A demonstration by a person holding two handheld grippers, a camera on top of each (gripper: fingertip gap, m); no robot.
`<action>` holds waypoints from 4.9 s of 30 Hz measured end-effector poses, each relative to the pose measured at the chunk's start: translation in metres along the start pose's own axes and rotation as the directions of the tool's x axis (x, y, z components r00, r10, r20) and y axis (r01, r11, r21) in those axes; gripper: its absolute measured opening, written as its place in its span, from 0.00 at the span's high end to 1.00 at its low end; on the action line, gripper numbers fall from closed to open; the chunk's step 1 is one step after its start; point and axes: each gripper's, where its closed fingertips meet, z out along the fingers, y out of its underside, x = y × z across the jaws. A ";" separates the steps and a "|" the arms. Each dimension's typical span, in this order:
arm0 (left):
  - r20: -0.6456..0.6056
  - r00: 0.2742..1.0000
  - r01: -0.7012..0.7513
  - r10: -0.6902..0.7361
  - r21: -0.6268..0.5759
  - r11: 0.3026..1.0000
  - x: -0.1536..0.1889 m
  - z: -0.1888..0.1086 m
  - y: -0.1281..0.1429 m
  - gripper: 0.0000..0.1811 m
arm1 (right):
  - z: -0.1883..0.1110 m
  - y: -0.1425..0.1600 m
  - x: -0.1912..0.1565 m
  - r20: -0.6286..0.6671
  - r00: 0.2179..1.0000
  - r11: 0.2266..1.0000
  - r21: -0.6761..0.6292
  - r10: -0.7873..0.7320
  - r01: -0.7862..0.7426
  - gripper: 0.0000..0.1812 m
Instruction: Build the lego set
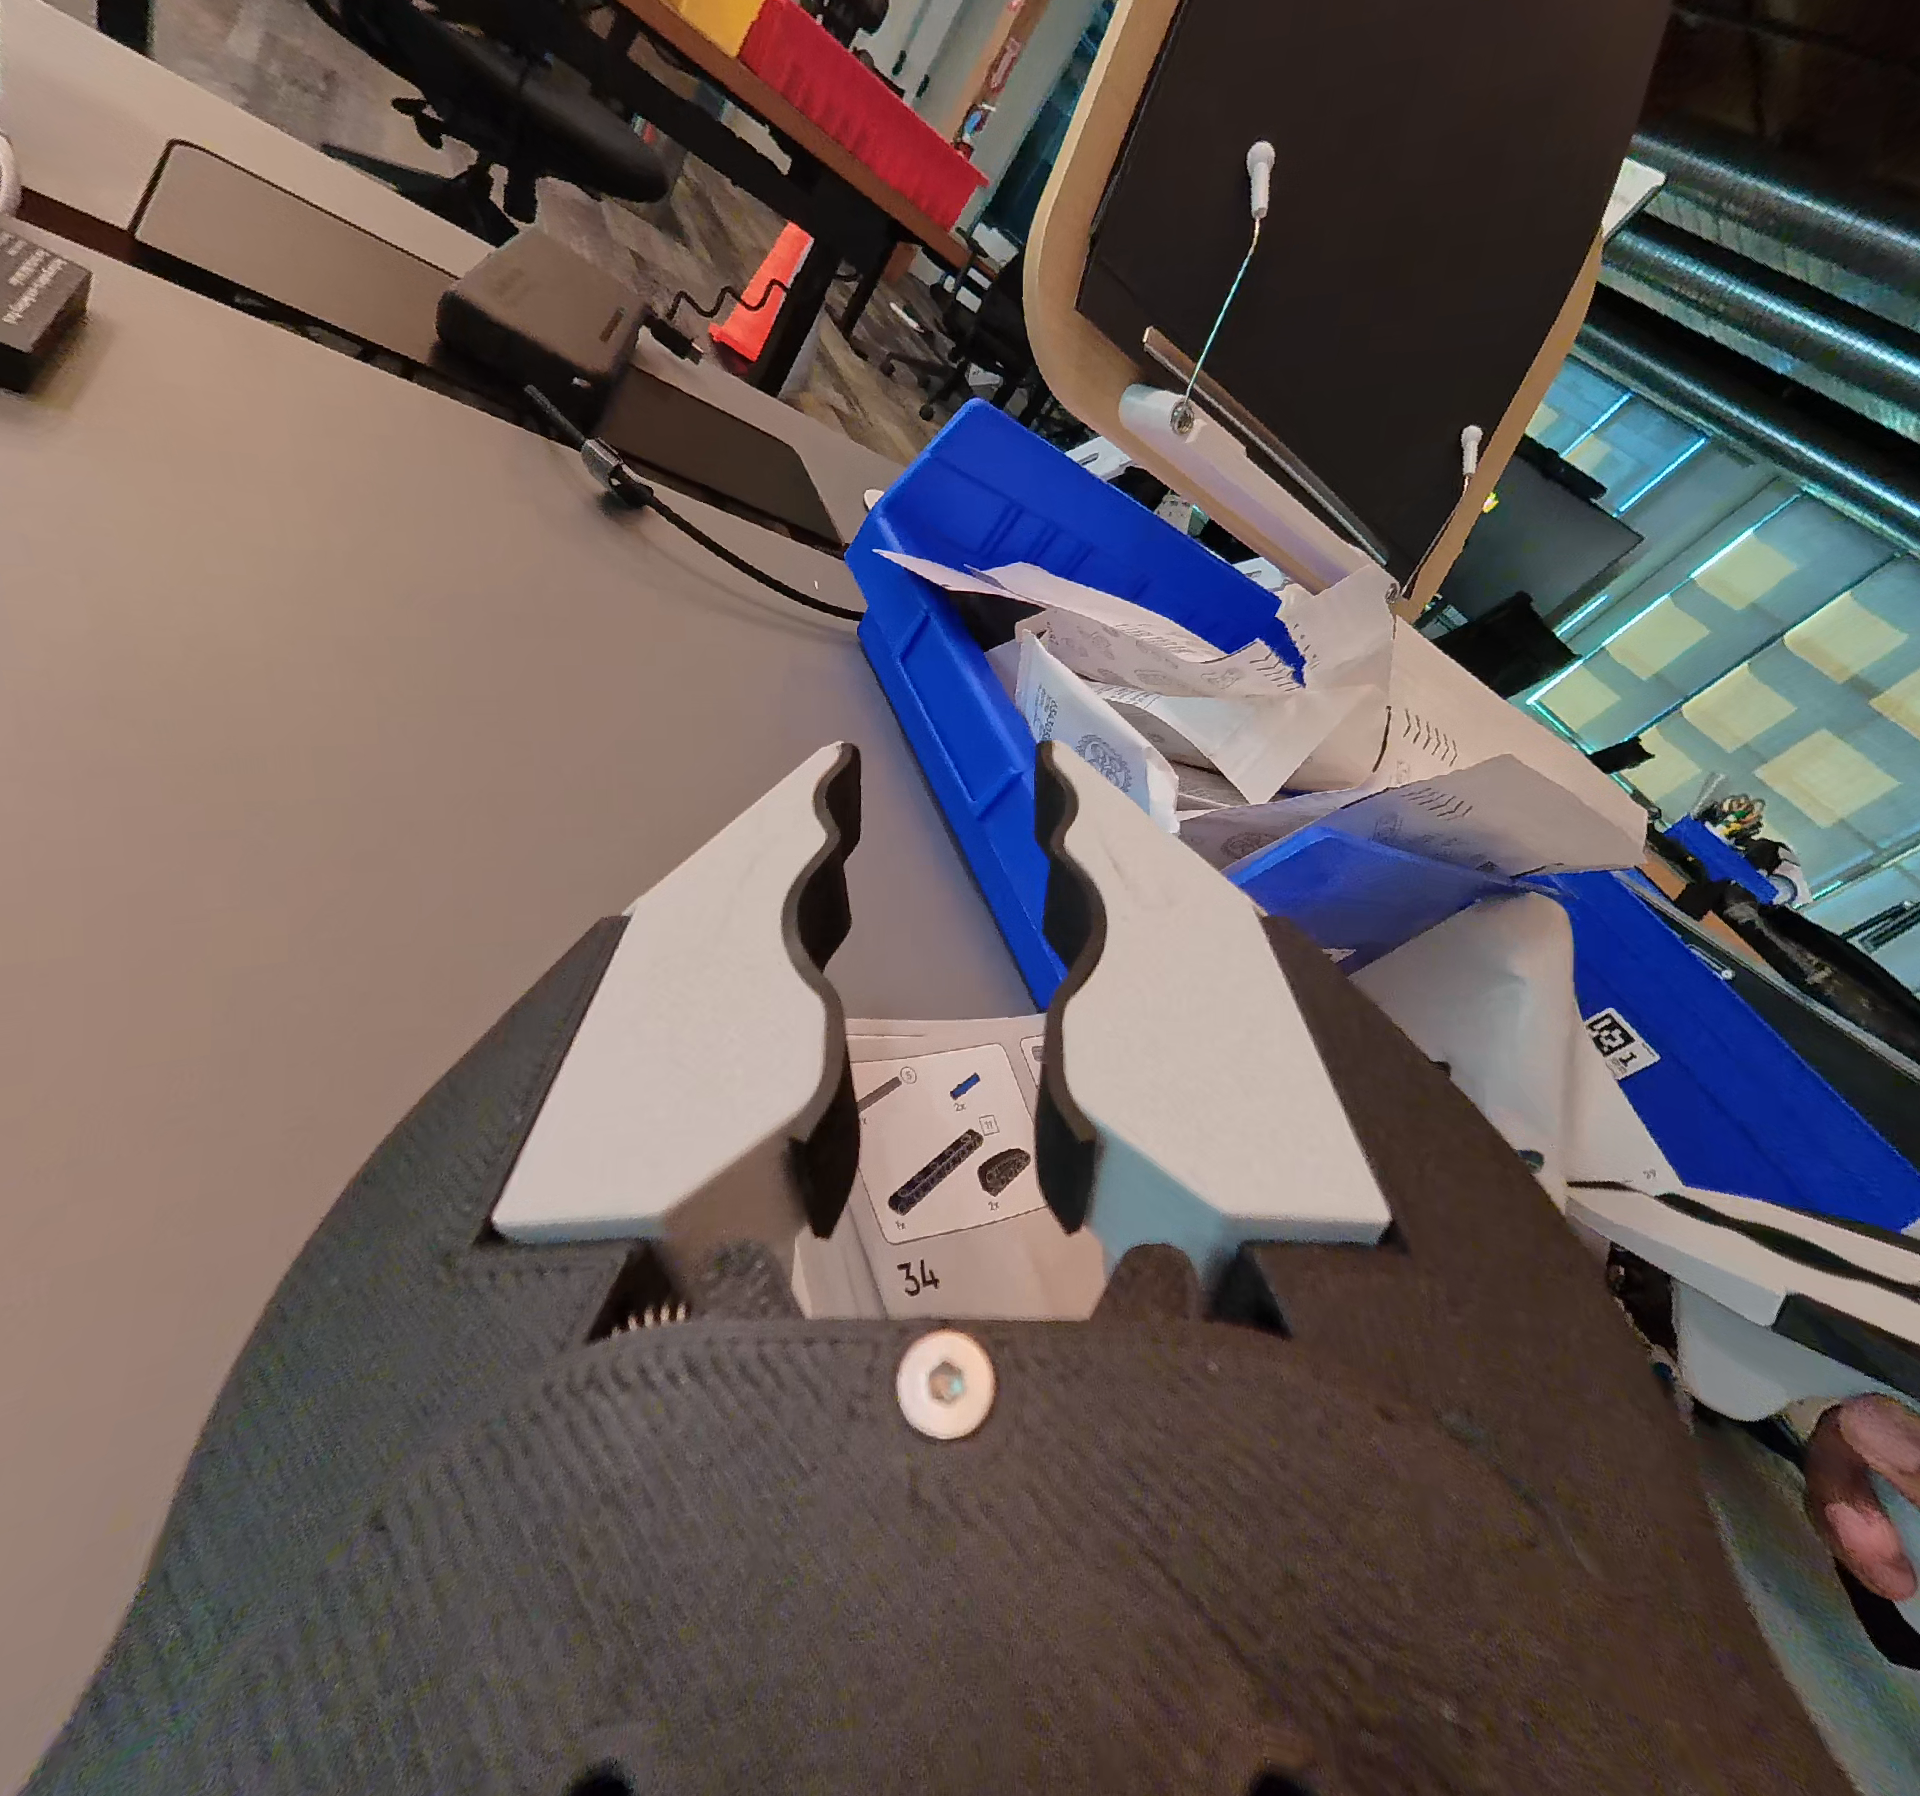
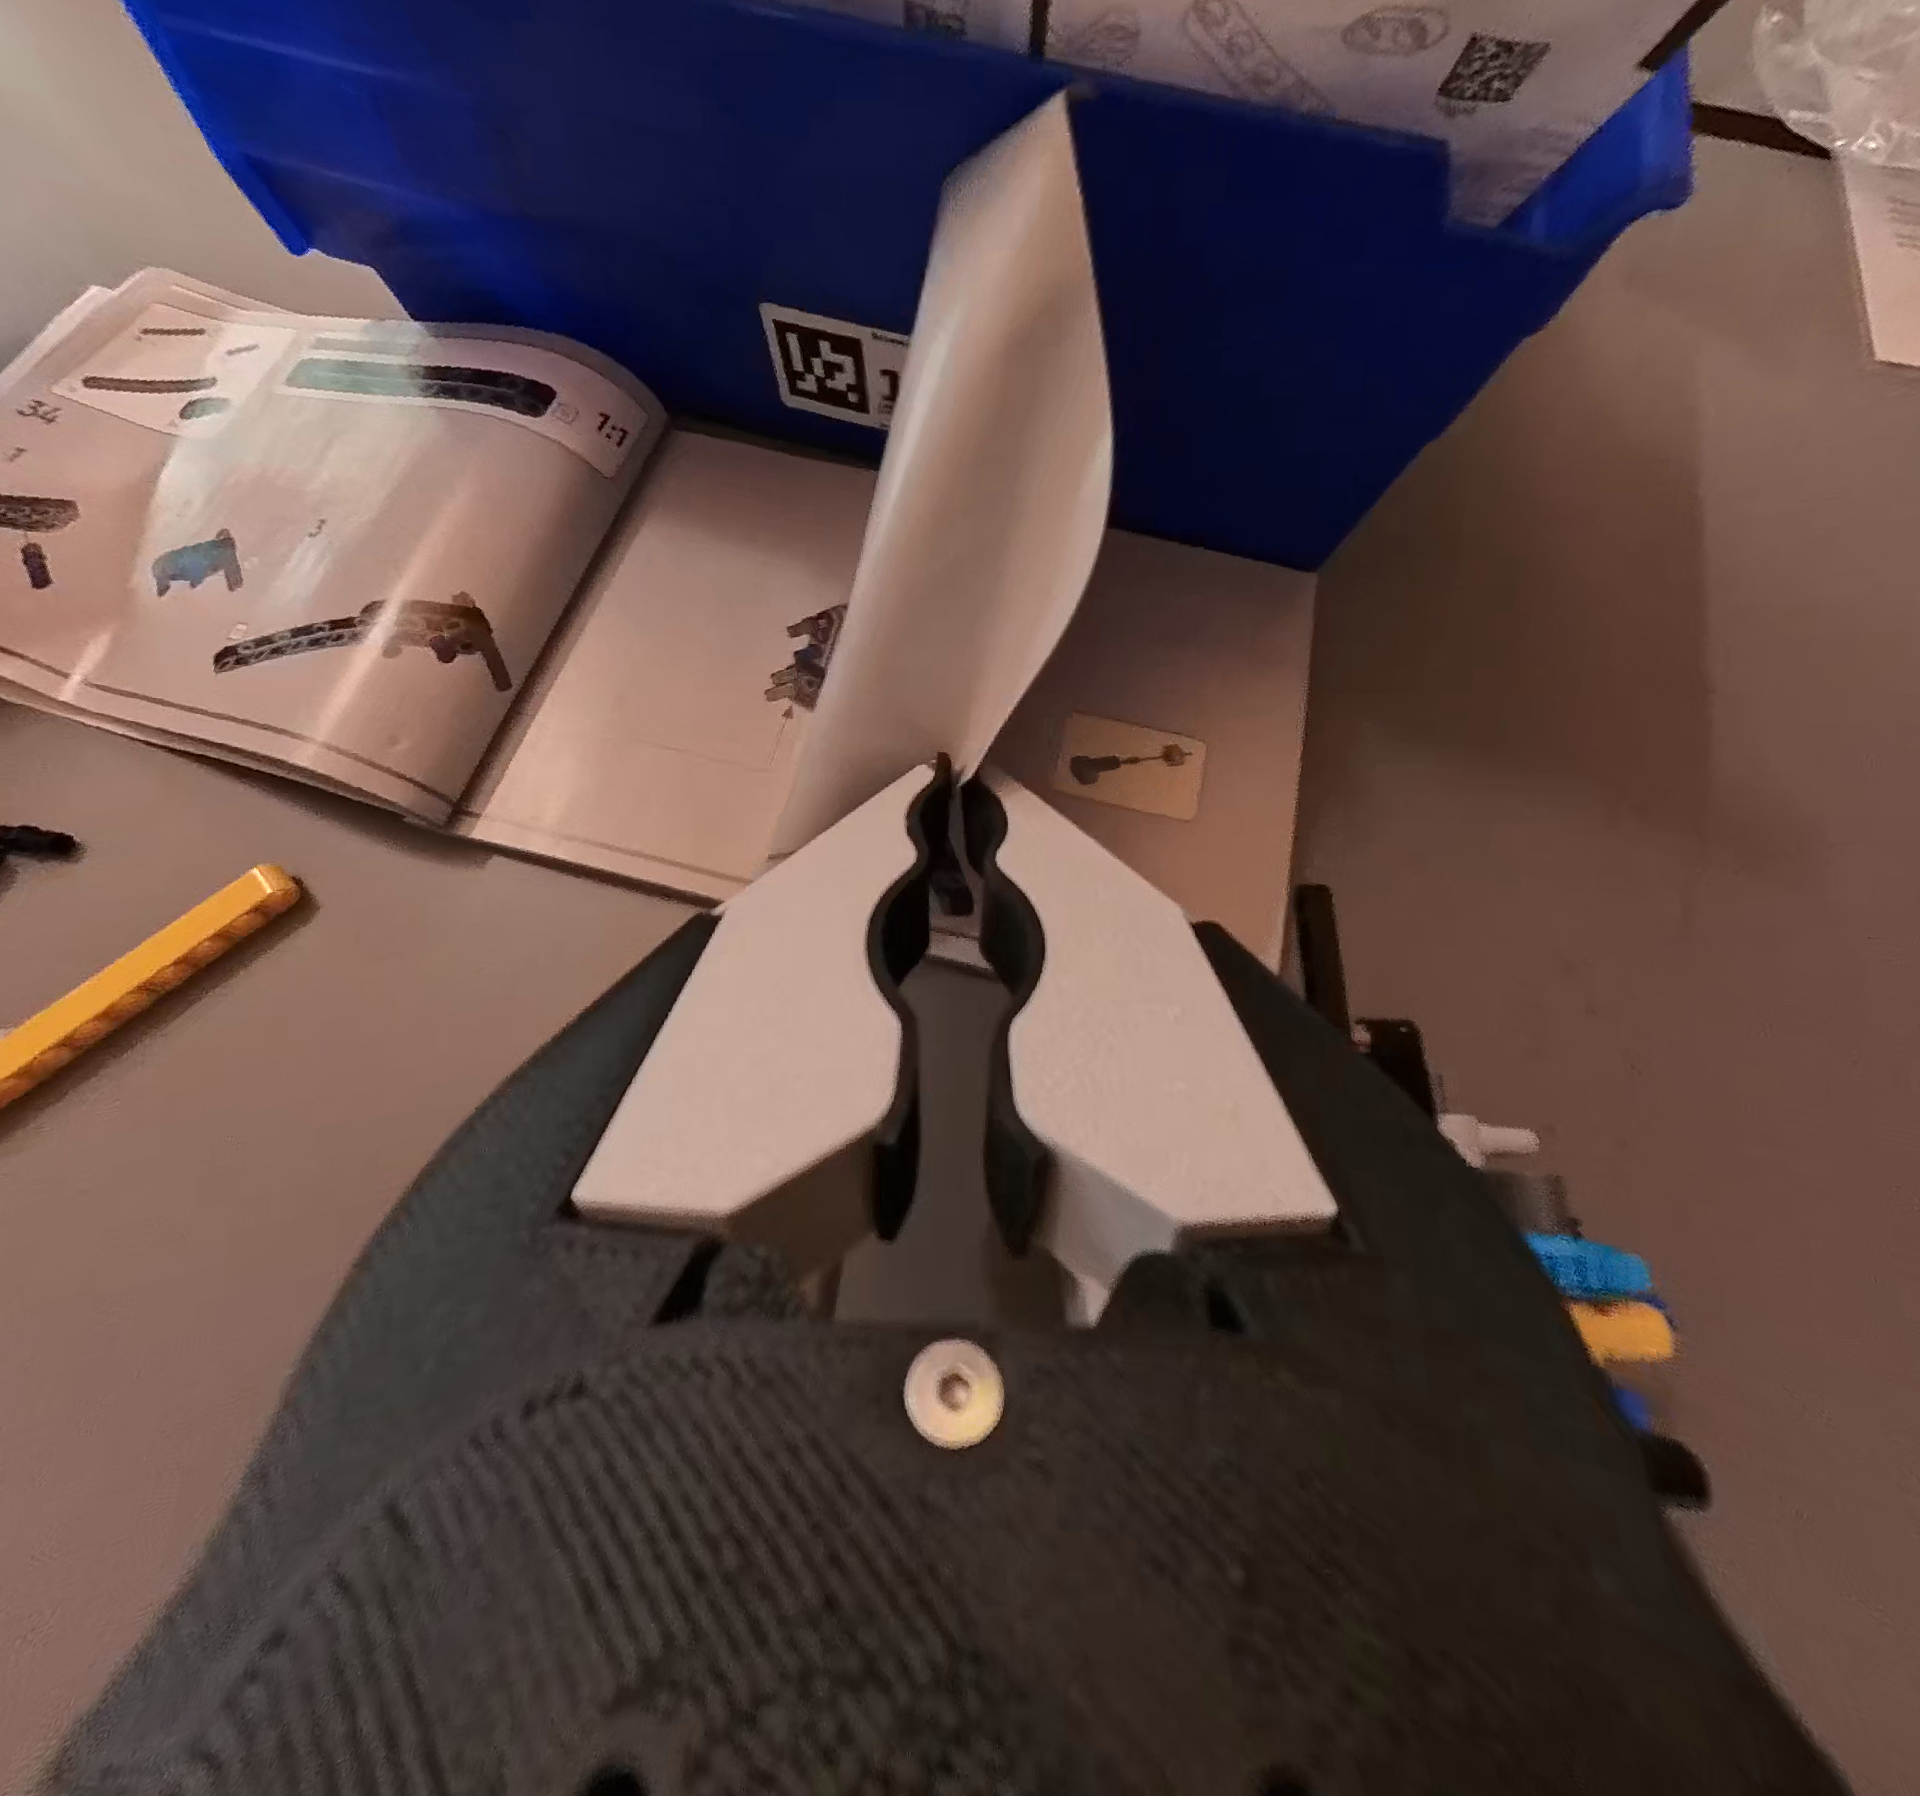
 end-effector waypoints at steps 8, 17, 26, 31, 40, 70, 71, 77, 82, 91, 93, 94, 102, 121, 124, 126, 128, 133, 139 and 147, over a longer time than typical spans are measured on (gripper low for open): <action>-0.006 0.999 -0.032 0.032 0.005 0.999 0.004 0.000 -0.001 0.82 | 0.001 0.004 -0.009 0.053 0.998 0.999 0.043 0.023 -0.025 0.99; -0.009 0.998 -0.055 0.055 0.012 0.998 0.006 -0.001 -0.001 0.82 | 0.005 -0.007 -0.040 0.002 0.981 0.975 0.110 -0.195 0.194 1.00; -0.010 0.997 -0.075 0.075 0.015 0.997 0.008 -0.001 -0.001 0.82 | 0.005 -0.007 -0.040 0.008 0.977 0.968 0.132 -0.215 0.212 1.00; -0.014 0.998 -0.068 0.069 0.017 0.998 0.008 -0.002 -0.001 0.82 | 0.004 -0.007 -0.042 0.031 0.972 0.962 0.152 -0.235 0.228 1.00; -0.017 0.998 -0.063 0.063 0.020 0.998 0.008 -0.002 -0.002 0.82 | -0.001 -0.012 -0.047 0.060 0.960 0.944 0.211 -0.272 0.254 1.00; -0.014 0.998 -0.067 0.067 0.019 0.998 0.008 -0.002 -0.002 0.82 | -0.001 -0.009 -0.055 0.160 0.953 0.953 0.204 -0.259 0.225 1.00; -0.014 0.998 -0.067 0.067 0.020 0.998 0.008 -0.002 -0.002 0.82 | -0.001 -0.009 -0.055 0.160 0.953 0.953 0.204 -0.258 0.224 1.00; -0.014 0.998 -0.065 0.066 0.020 0.998 0.008 -0.002 -0.002 0.82 | -0.001 -0.010 -0.053 0.169 0.955 0.957 0.204 -0.242 0.207 1.00; -0.015 0.998 -0.065 0.066 0.022 0.998 0.008 -0.002 -0.002 0.82 | -0.003 -0.013 -0.049 0.201 0.962 0.966 0.216 -0.186 0.142 1.00; -0.016 0.998 -0.064 0.064 0.020 0.998 0.008 -0.002 -0.002 0.82 | -0.003 -0.014 -0.047 0.216 0.963 0.970 0.214 -0.159 0.113 1.00; -0.016 0.998 -0.064 0.064 0.020 0.998 0.008 -0.002 -0.002 0.82 | -0.002 -0.012 -0.050 0.209 0.960 0.967 0.211 -0.184 0.139 1.00; -0.015 0.998 -0.064 0.065 0.021 0.998 0.008 -0.002 -0.002 0.82 | -0.002 -0.012 -0.051 0.207 0.959 0.966 0.209 -0.195 0.151 1.00; -0.014 0.998 -0.067 0.067 0.021 0.998 0.008 -0.002 -0.002 0.82 | -0.002 -0.010 -0.055 0.227 0.951 0.965 0.207 -0.210 0.164 1.00; -0.015 0.998 -0.066 0.066 0.020 0.998 0.008 -0.002 -0.002 0.82 | -0.007 -0.007 -0.072 0.289 0.913 0.947 0.228 -0.289 0.227 1.00; -0.015 0.998 -0.066 0.066 0.020 0.998 0.008 -0.001 -0.001 0.82 | -0.007 -0.007 -0.071 0.287 0.914 0.947 0.226 -0.288 0.228 1.00; -0.015 0.998 -0.066 0.066 0.020 0.998 0.008 -0.001 -0.001 0.82 | -0.007 -0.007 -0.071 0.285 0.914 0.947 0.226 -0.288 0.228 1.00; -0.016 0.998 -0.066 0.066 0.020 0.998 0.008 -0.001 -0.001 0.82 | -0.006 -0.007 -0.070 0.280 0.917 0.948 0.226 -0.283 0.224 1.00; -0.017 0.998 -0.061 0.061 0.025 0.998 0.008 -0.002 -0.002 0.82 | -0.010 -0.016 -0.002 0.041 0.998 0.971 0.234 0.047 -0.055 1.00; -0.018 0.998 -0.065 0.065 0.016 0.998 0.008 -0.001 -0.001 0.82 | -0.007 -0.001 0.025 0.026 0.972 0.960 0.157 0.232 -0.233 1.00; -0.021 0.998 -0.060 0.061 0.017 0.998 0.008 -0.001 -0.001 0.82 | -0.005 0.001 0.025 0.026 0.971 0.961 0.140 0.237 -0.239 1.00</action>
